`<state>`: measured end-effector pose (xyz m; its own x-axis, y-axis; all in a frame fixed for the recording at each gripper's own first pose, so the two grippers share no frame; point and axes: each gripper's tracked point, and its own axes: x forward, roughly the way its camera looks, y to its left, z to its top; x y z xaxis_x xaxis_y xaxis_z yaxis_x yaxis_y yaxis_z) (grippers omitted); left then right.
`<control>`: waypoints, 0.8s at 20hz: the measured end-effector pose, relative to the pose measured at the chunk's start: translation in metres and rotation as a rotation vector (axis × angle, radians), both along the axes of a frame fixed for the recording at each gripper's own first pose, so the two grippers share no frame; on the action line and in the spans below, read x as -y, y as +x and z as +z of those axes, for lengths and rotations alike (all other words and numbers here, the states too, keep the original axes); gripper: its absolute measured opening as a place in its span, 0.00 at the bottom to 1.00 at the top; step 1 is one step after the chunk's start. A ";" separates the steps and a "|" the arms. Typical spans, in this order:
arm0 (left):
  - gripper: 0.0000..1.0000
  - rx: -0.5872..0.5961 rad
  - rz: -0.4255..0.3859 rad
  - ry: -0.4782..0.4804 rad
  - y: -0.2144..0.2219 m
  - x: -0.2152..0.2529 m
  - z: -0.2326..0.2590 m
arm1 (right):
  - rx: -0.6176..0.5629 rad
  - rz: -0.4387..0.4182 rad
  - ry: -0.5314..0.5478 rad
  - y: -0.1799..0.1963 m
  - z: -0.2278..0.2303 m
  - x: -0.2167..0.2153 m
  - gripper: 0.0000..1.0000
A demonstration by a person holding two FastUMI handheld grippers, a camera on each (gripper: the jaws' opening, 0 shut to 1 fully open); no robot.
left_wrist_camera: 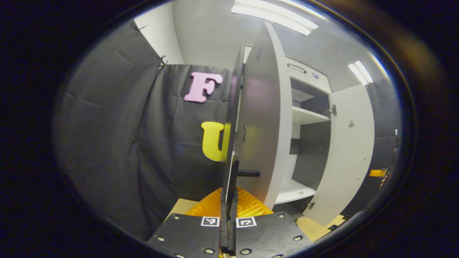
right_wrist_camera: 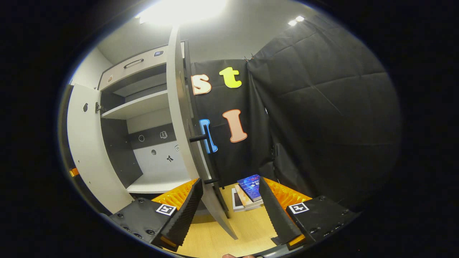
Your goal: Open the right door of the double-door shoe cabinet with the right hand, and open the left door with the left hand.
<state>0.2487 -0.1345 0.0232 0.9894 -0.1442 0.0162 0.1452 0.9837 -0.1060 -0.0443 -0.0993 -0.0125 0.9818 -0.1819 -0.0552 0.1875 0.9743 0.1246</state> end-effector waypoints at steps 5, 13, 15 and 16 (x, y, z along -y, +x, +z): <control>0.00 0.004 0.035 0.023 0.002 -0.004 -0.002 | 0.000 -0.001 -0.014 -0.006 0.001 -0.001 0.98; 0.02 0.054 0.061 0.029 -0.041 0.010 0.031 | 0.064 0.048 0.024 -0.010 0.025 -0.026 0.92; 0.02 0.076 0.069 0.012 -0.055 0.017 0.041 | 0.078 0.074 0.012 -0.013 0.027 -0.041 0.98; 0.02 0.085 0.072 0.009 -0.061 0.023 0.044 | 0.074 0.086 -0.005 -0.014 0.024 -0.046 0.98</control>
<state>0.1882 -0.1571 0.0673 0.9924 -0.0730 0.0996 0.0818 0.9928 -0.0878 -0.0585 -0.0536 0.0117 0.9951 -0.0974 0.0187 0.0941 0.9870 0.1302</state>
